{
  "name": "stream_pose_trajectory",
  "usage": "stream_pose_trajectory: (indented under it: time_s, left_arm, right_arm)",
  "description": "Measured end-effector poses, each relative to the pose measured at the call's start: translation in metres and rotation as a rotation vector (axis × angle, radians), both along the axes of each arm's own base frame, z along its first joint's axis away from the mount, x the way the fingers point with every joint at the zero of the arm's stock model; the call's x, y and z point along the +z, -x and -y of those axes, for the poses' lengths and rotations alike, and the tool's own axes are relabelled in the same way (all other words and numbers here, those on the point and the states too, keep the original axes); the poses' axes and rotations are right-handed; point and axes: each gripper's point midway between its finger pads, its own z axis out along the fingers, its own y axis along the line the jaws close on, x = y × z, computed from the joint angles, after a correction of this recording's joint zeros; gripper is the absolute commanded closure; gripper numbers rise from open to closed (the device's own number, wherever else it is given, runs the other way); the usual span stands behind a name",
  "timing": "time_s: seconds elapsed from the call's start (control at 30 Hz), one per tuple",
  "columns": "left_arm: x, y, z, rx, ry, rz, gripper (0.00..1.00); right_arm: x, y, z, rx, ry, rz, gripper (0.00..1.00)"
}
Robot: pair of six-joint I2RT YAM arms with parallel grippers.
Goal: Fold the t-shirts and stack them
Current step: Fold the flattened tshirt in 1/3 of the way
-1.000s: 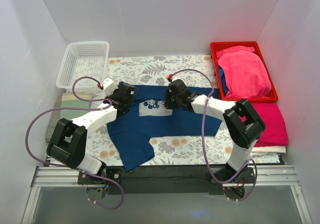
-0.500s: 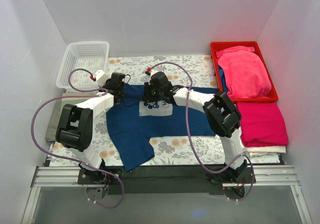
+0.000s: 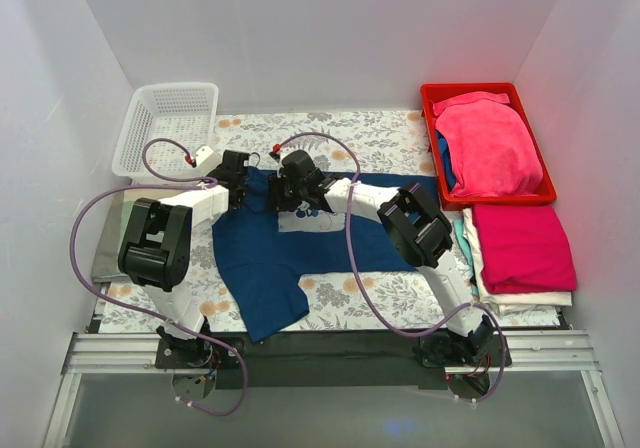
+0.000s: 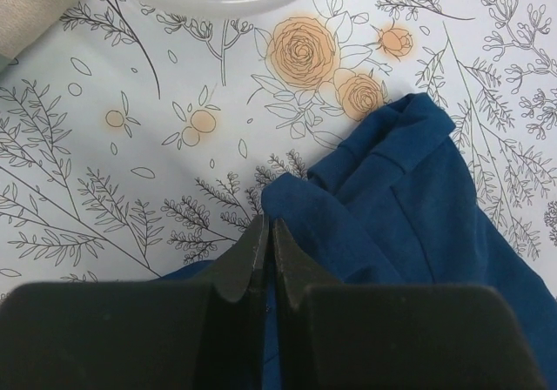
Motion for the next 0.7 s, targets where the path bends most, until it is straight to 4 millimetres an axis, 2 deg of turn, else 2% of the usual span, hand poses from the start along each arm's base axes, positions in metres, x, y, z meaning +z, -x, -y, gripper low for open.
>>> stream_pose_trajectory:
  time_s: [0.2,0.53,0.7]
  left_arm:
    - [-0.002,0.0,-0.001,-0.003,0.018,-0.006,1.0]
    - [-0.003,0.0,-0.003,-0.005,0.025,-0.011,1.0]
    - [-0.005,0.0,-0.006,-0.003,0.031,-0.015,1.0]
  right_arm:
    - [-0.014,0.011,-0.008,0.022,0.004,-0.039,0.68]
    - [0.004,0.001,-0.029,0.03,-0.062,-0.026,0.64]
    - [-0.015,0.0,-0.031,0.028,-0.045,-0.05,0.61]
